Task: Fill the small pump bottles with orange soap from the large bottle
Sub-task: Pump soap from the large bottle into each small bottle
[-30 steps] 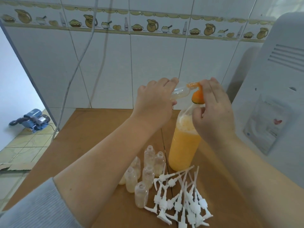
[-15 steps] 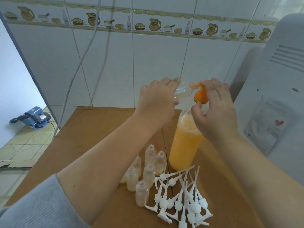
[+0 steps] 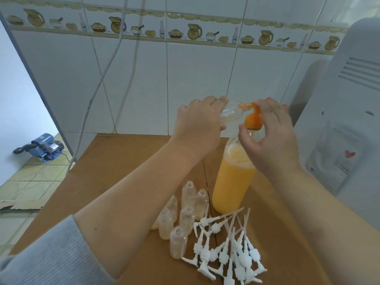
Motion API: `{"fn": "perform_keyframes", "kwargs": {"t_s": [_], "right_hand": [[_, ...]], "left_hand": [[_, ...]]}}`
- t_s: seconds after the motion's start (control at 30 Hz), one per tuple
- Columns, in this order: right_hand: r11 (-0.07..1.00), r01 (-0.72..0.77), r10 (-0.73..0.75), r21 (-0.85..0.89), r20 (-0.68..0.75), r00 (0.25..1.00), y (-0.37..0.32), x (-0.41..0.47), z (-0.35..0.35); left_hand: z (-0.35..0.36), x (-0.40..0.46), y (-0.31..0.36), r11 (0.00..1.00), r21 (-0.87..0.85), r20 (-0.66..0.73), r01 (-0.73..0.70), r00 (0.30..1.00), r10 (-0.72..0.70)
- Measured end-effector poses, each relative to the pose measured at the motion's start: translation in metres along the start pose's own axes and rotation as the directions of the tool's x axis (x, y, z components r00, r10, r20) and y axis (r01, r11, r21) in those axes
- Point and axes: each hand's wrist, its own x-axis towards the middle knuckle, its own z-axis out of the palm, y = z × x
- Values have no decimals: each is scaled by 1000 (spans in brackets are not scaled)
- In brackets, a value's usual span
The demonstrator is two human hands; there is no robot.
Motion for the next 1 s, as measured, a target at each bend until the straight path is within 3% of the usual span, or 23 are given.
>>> {"fn": "perform_keyframes", "kwargs": {"t_s": [0.27,0.43,0.57,0.77,1.0], "right_hand": [[998,-54,54,41,-8,999,-3,-4,5],[998,-26,23,48,63,998,-1,-4,0],[1000,-5,4,23,24,1000,-2,5,-10],[997,-48,49,58,-25,998,-2,-2,3],[997,-10,8,76,32,999,-3,0,-10]], "left_hand": [[2,1,3,1000,-24,-14,9,1000,-10],[2,-1,-1,999,-32,34,22,999,-21],[-4,3,2,1000,-17,-23,6,1000,-7],[1,2,2,998,-53,1,13,1000,-13],[-3,0,2,999,-49,-9,18,1000,-19]]}}
